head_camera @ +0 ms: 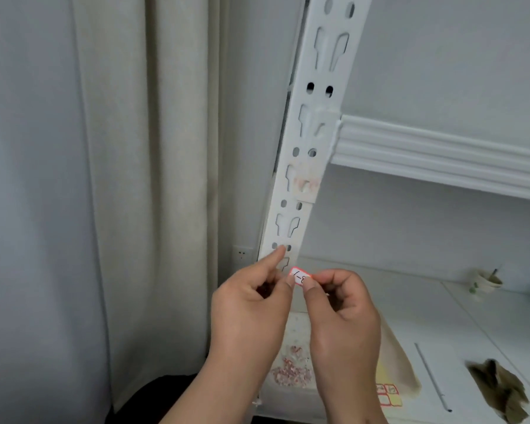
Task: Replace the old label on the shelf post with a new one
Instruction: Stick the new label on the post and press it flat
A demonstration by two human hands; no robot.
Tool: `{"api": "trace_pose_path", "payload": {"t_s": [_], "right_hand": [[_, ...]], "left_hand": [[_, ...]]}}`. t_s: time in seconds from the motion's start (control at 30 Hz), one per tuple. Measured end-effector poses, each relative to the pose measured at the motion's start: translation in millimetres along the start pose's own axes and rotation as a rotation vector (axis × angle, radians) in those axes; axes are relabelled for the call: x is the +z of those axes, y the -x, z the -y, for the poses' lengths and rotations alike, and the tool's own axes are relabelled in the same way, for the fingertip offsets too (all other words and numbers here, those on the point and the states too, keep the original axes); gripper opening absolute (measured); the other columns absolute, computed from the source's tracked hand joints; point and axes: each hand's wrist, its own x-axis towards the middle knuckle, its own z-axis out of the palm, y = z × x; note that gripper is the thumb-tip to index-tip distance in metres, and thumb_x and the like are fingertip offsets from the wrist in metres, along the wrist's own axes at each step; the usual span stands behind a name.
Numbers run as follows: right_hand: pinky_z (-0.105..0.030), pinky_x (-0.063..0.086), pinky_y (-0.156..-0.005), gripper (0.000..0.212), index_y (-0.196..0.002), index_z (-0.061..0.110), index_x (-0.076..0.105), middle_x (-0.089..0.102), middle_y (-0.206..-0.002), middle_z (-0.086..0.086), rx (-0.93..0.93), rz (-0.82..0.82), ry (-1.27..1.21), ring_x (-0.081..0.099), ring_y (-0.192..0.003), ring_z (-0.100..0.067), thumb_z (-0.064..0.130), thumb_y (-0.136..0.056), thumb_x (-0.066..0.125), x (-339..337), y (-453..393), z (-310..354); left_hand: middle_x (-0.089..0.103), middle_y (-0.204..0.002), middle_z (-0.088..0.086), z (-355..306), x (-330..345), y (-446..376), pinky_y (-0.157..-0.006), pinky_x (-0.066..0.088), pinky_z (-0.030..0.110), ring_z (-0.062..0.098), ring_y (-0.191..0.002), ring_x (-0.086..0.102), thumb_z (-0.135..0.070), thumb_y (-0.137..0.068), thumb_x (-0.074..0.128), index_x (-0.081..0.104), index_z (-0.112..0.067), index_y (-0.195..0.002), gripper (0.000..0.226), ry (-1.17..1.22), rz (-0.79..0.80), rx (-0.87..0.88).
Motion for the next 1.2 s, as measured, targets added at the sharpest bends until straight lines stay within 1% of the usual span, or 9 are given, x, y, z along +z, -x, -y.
{"api": "trace_pose_path", "payload": {"t_s": [0.2,0.37,0.47,0.57,0.67,0.73,0.93,1.1,1.2], "right_hand": [[-0.04,0.051,-0.077,0.016,-0.082,0.029,0.062,0.067,-0.074,0.007,-0.054,-0.034,0.012,0.06,-0.074,-0.015,0.022,-0.077,0.075,9.9,-3.3,16.6],[-0.031,0.05,-0.076,0.011,-0.075,0.025,0.065,0.068,-0.075,0.01,-0.111,-0.007,0.024,0.062,-0.074,-0.009,0.019,-0.08,0.073,11.3,-7.6,29.6],[-0.017,0.047,-0.069,0.013,-0.074,0.024,0.064,0.067,-0.078,0.01,-0.144,0.005,0.04,0.061,-0.078,-0.007,0.018,-0.083,0.07,11.5,-12.3,35.4],[-0.011,0.044,-0.069,0.012,-0.076,0.026,0.062,0.065,-0.082,0.013,-0.193,0.02,0.065,0.06,-0.082,-0.004,0.02,-0.085,0.067,12.2,-16.3,42.7],[-0.007,0.041,-0.07,0.011,-0.078,0.026,0.062,0.065,-0.081,0.012,-0.257,0.013,0.075,0.059,-0.085,-0.003,0.02,-0.086,0.066,13.7,-21.0,49.6],[-0.005,0.04,-0.07,0.01,-0.079,0.026,0.062,0.065,-0.079,0.011,-0.293,-0.001,0.078,0.06,-0.085,-0.002,0.023,-0.087,0.066,15.7,-25.7,52.5],[-0.002,0.036,-0.075,0.002,-0.082,0.024,0.061,0.057,-0.091,0.005,-0.407,-0.042,0.123,0.056,-0.089,-0.004,0.025,-0.083,0.061,22.7,-37.1,60.6],[-0.006,0.041,-0.07,0.004,-0.084,0.021,0.063,0.064,-0.081,0.011,-0.405,-0.031,0.07,0.059,-0.082,-0.001,0.023,-0.086,0.064,26.6,-48.5,66.1],[-0.005,0.04,-0.069,0.004,-0.083,0.023,0.063,0.065,-0.08,0.012,-0.414,-0.049,0.059,0.059,-0.08,-0.001,0.021,-0.087,0.065,29.3,-52.4,67.8]], "left_hand": [[0.071,-0.072,-0.007,-15.2,-7.0,-9.3,-0.055,0.046,0.01,0.001,-0.058,0.059,-0.017,-0.08,0.078,0.068,-0.028,-0.074,0.015,-0.013,-0.038,0.055],[0.068,-0.071,-0.005,-26.4,-8.3,-13.9,-0.051,0.043,0.014,0.002,-0.054,0.051,-0.019,-0.085,0.071,0.064,-0.028,-0.075,0.015,-0.024,0.0,0.105],[0.065,-0.068,-0.012,-31.4,-6.5,-19.5,-0.049,0.04,0.014,0.0,-0.051,0.048,-0.022,-0.09,0.064,0.059,-0.026,-0.073,0.018,-0.095,0.018,0.14],[0.063,-0.068,-0.019,-39.3,-3.1,-24.2,-0.05,0.04,0.012,-0.001,-0.053,0.05,-0.024,-0.092,0.06,0.055,-0.03,-0.074,0.02,-0.153,0.022,0.19],[0.069,-0.078,-0.014,-46.2,-1.1,-27.6,-0.057,0.045,0.01,-0.001,-0.064,0.06,-0.027,-0.089,0.066,0.058,-0.032,-0.085,0.01,-0.111,0.015,0.202],[0.071,-0.08,-0.011,-49.3,-0.4,-30.3,-0.059,0.046,0.009,-0.001,-0.067,0.063,-0.025,-0.087,0.069,0.062,-0.031,-0.086,0.009,-0.089,0.008,0.212],[0.064,-0.068,-0.018,-63.7,2.0,-41.2,-0.049,0.038,0.01,-0.002,-0.052,0.051,-0.023,-0.09,0.064,0.058,-0.029,-0.072,0.021,-0.181,0.008,0.294],[0.06,-0.078,-0.011,-69.8,5.3,-50.4,-0.053,0.037,0.013,0.0,-0.06,0.05,-0.03,-0.092,0.061,0.054,-0.033,-0.074,0.02,-0.275,0.0,0.35],[0.053,-0.086,-0.013,-72.5,7.9,-53.6,-0.061,0.04,0.007,-0.004,-0.07,0.052,-0.026,-0.092,0.062,0.055,-0.033,-0.075,0.02,-0.287,-0.033,0.399]]}}
